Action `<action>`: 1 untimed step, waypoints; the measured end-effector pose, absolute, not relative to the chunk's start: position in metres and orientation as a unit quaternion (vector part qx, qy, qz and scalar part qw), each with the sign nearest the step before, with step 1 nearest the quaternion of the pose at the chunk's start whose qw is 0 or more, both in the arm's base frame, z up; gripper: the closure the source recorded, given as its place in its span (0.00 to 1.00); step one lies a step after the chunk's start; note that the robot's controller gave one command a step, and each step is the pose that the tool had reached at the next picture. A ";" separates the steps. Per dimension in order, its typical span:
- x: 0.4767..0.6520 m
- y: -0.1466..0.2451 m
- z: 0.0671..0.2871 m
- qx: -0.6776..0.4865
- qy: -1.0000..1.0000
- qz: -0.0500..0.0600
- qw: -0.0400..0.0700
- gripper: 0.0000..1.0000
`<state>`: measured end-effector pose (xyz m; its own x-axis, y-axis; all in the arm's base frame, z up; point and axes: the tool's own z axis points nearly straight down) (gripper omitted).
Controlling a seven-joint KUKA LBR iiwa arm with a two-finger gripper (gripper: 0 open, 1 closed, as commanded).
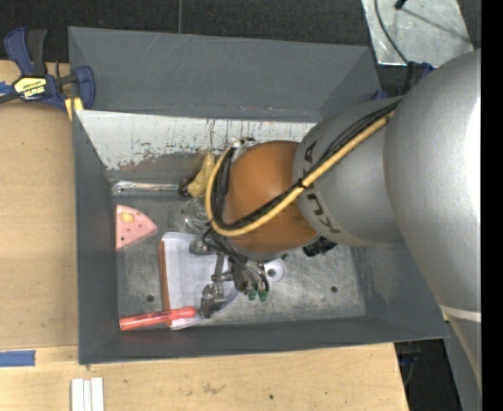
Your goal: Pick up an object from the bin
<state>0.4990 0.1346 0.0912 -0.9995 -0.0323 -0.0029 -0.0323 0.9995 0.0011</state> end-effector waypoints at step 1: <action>0.499 0.134 0.091 -0.016 1.000 0.000 0.001 1.00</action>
Offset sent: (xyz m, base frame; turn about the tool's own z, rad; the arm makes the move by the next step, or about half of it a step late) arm 0.0000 0.0000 0.0000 0.0000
